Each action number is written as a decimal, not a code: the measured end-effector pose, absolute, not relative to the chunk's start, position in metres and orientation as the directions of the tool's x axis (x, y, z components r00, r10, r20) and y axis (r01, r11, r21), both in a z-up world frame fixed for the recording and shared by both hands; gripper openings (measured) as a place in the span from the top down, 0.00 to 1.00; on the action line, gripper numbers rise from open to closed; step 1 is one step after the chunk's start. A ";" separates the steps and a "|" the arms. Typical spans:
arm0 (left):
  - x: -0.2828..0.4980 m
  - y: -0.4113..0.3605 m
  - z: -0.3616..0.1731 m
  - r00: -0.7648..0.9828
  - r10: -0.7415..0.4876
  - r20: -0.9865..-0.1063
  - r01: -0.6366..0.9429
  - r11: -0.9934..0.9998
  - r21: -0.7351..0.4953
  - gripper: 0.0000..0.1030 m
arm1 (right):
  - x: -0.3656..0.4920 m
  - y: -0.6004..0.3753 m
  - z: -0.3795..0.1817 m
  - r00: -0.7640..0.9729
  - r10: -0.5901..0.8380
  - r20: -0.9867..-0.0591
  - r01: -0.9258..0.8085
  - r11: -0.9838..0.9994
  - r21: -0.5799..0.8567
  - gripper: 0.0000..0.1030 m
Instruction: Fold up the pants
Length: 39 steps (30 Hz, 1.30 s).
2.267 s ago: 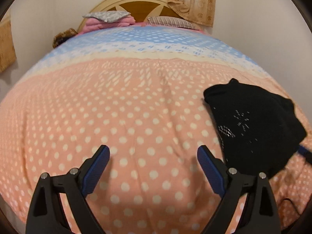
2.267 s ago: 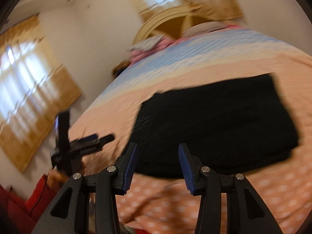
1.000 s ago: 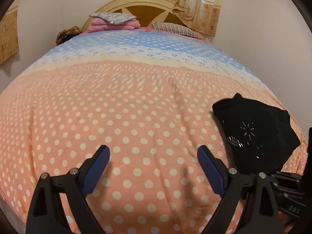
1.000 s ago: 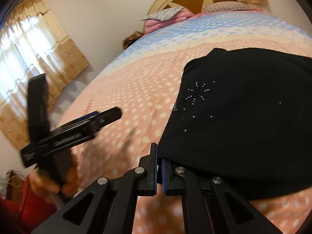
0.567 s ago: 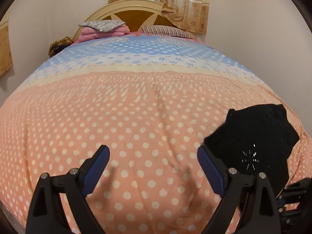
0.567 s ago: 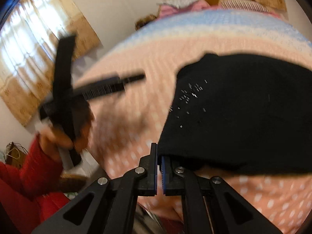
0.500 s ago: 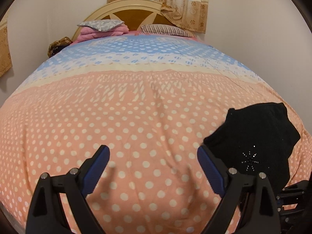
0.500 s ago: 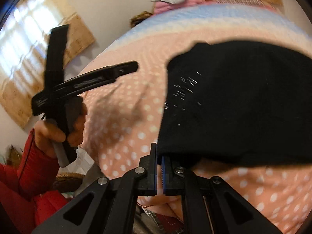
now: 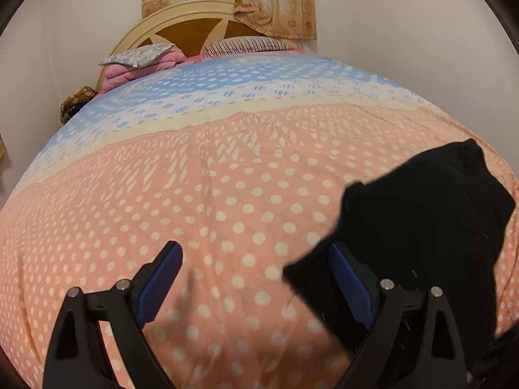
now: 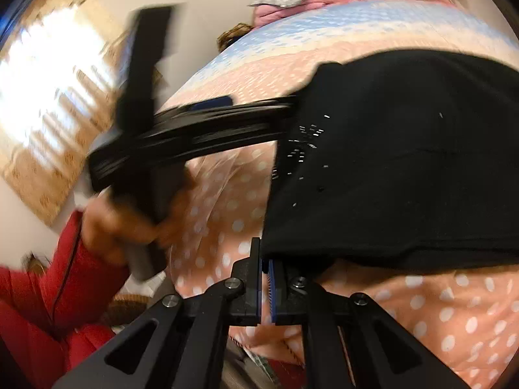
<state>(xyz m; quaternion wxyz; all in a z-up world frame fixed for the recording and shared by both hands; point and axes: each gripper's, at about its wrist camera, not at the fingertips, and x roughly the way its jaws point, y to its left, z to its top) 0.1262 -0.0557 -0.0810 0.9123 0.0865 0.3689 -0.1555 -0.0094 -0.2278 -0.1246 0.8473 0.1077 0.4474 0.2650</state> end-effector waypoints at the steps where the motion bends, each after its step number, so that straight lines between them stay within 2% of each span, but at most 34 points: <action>1: 0.129 -0.057 -0.082 0.680 -0.214 -0.701 0.338 0.940 0.041 0.07 | -0.014 -0.227 -0.120 0.452 0.551 -0.702 -0.372 0.831 0.413 0.97; 4: 0.135 -0.064 -0.089 0.700 -0.149 -0.698 0.301 0.949 0.099 0.07 | -0.023 -0.237 -0.108 0.447 0.554 -0.702 -0.392 0.827 0.403 0.97; 6: 0.136 -0.065 -0.093 0.707 -0.136 -0.694 0.281 0.955 0.099 0.07 | -0.023 -0.236 -0.125 0.422 0.495 -0.760 -0.380 0.857 0.347 0.97; 7: 0.136 -0.064 -0.092 0.707 -0.136 -0.694 0.273 0.958 0.090 0.07 | -0.023 -0.239 -0.133 0.412 0.509 -0.755 -0.379 0.850 0.367 0.97; 9: 0.137 -0.061 -0.089 0.705 -0.129 -0.697 0.267 0.959 0.092 0.08 | -0.022 -0.252 -0.136 0.433 0.577 -0.693 -0.339 0.816 0.468 0.97; 11: 0.137 -0.054 -0.081 0.714 -0.106 -0.692 0.245 0.964 0.105 0.08 | -0.026 -0.257 -0.136 0.459 0.603 -0.652 -0.329 0.797 0.506 0.97; 15: 0.129 -0.039 -0.062 0.747 -0.107 -0.656 0.226 0.969 0.099 0.08 | -0.045 -0.265 -0.132 0.430 0.629 -0.648 -0.356 0.778 0.518 0.96; 17: 0.123 -0.040 -0.053 0.760 -0.128 -0.637 0.235 0.968 0.087 0.09 | -0.058 -0.270 -0.123 0.457 0.600 -0.657 -0.369 0.800 0.474 0.96; 23: 0.092 -0.069 -0.039 0.748 -0.252 -0.613 0.348 0.937 0.039 0.09 | -0.054 -0.306 -0.075 0.668 0.534 -0.519 -0.317 0.835 0.450 0.96; 26: 0.082 -0.087 -0.057 0.709 -0.262 -0.655 0.396 0.916 0.062 0.09 | -0.032 -0.314 -0.086 0.699 0.454 -0.553 -0.252 0.879 0.404 0.96; 29: 0.081 -0.088 -0.073 0.686 -0.220 -0.694 0.394 0.913 0.100 0.09 | -0.011 -0.317 -0.130 0.596 0.433 -0.677 -0.159 0.889 0.429 0.96; 30: 0.081 -0.083 -0.074 0.680 -0.225 -0.698 0.391 0.916 0.085 0.09 | -0.017 -0.325 -0.131 0.619 0.470 -0.629 -0.152 0.857 0.492 0.96; 32: 0.082 -0.067 -0.073 0.670 -0.240 -0.703 0.380 0.924 0.046 0.09 | -0.022 -0.340 -0.127 0.600 0.499 -0.625 -0.126 0.831 0.543 0.96; 37: 0.084 -0.035 -0.066 0.682 -0.288 -0.672 0.282 0.952 -0.121 0.08 | -0.048 -0.404 -0.079 0.800 0.397 -0.450 -0.091 0.822 0.562 0.96; 39: 0.089 -0.030 -0.066 0.667 -0.329 -0.668 0.249 0.944 -0.216 0.08 | -0.044 -0.435 -0.068 0.845 0.319 -0.430 -0.025 0.826 0.563 0.91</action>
